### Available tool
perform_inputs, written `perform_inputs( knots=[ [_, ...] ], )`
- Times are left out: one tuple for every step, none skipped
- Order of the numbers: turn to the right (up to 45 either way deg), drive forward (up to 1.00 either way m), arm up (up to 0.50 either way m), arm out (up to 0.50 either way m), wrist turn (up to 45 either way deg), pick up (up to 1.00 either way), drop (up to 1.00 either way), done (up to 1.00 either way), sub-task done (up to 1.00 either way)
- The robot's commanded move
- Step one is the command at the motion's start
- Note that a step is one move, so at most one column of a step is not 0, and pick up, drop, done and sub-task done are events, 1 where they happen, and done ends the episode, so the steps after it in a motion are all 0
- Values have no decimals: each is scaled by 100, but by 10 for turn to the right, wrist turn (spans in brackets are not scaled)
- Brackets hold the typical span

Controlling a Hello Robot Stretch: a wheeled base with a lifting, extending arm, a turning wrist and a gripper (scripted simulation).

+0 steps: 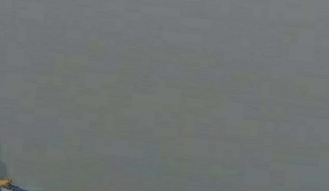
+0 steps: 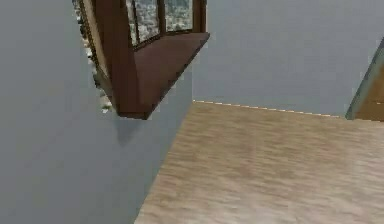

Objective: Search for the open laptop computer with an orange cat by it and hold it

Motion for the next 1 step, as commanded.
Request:
perform_inputs(
  knots=[
    [-450,0,0,0,0,0,0,0,0]
  ],
)
